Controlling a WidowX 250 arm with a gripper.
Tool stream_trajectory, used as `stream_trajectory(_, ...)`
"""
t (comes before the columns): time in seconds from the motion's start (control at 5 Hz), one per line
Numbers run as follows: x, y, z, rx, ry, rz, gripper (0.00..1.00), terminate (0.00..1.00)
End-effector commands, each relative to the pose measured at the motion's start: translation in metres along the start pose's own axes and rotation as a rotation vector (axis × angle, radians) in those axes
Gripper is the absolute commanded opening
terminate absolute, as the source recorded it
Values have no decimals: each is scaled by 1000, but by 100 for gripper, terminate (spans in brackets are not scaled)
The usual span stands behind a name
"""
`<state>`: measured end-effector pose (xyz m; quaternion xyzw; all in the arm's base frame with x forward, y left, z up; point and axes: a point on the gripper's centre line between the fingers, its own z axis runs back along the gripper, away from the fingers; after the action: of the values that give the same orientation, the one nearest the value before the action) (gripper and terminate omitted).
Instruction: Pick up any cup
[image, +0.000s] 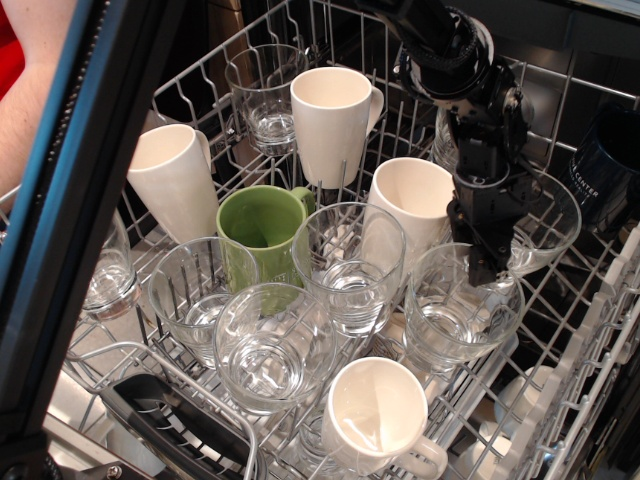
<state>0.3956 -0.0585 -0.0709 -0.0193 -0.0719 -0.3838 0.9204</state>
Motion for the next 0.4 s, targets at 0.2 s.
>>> stream_trajectory(0.2,1,7,17,18,-21,4,0,0)
